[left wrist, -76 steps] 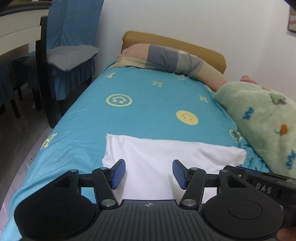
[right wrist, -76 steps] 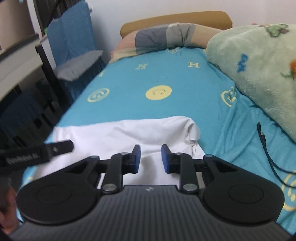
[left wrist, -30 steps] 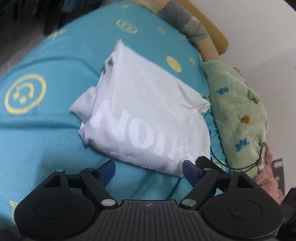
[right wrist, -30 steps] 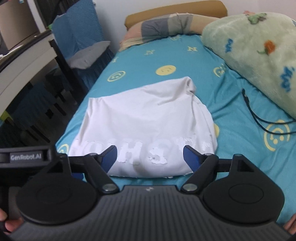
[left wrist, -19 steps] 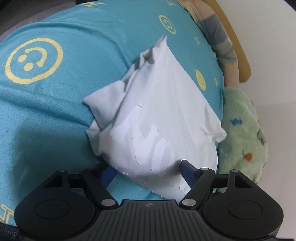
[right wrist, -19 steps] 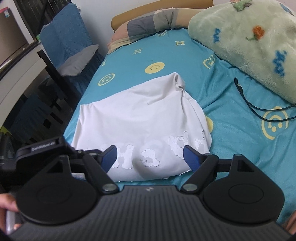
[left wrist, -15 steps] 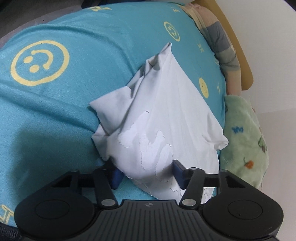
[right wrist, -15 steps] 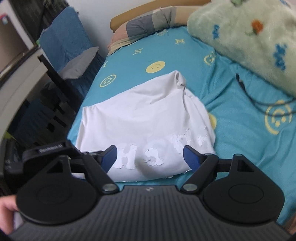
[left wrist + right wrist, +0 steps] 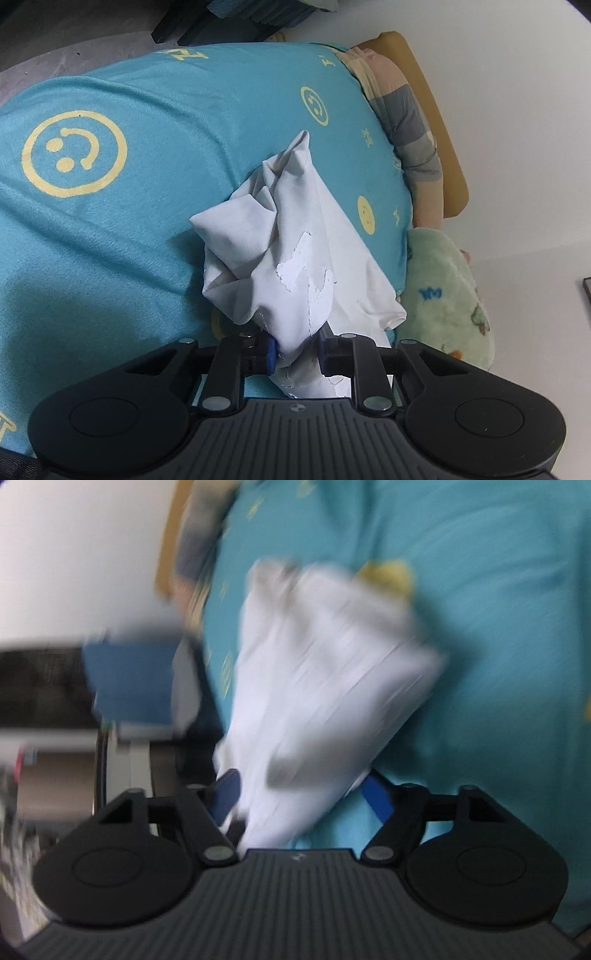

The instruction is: Fold clothes

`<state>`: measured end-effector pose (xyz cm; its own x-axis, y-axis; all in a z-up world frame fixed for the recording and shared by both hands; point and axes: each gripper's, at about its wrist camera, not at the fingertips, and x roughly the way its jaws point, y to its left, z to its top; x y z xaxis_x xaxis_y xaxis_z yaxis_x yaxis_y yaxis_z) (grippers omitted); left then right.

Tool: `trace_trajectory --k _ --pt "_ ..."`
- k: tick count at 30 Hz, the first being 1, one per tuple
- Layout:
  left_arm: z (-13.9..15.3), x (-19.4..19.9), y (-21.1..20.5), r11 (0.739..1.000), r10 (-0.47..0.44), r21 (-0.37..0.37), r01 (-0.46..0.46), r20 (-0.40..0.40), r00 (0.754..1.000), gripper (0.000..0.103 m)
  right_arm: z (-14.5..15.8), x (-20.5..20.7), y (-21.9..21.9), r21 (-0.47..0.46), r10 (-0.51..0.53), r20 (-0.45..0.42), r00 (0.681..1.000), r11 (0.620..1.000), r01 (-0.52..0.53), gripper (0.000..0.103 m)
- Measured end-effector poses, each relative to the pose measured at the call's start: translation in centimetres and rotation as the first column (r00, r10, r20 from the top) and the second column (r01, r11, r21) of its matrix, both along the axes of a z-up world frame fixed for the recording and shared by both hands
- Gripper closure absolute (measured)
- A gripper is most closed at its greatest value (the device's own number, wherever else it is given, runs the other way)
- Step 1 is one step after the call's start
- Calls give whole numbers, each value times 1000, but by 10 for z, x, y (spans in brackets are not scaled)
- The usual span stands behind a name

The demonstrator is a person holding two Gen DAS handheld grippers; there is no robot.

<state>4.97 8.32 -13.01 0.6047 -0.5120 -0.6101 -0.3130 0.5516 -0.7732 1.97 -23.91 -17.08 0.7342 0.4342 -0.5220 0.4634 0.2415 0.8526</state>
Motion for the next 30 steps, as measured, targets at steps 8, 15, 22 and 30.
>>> trace_trajectory --k 8,15,22,30 --pt "13 -3 6 999 0 -51 0 6 1000 82 20 -4 -7 -123 -66 64 996 990 74 82" --pt "90 -14 -7 996 -72 -53 74 36 997 82 102 -24 -20 -184 -58 166 984 979 88 84" --pt "160 -28 -82 966 -258 6 258 86 962 82 170 -91 -62 -213 -117 227 967 963 166 84" --pt "182 -24 -246 913 -401 -25 406 109 909 82 197 -125 -172 -255 -219 239 946 926 279 84"
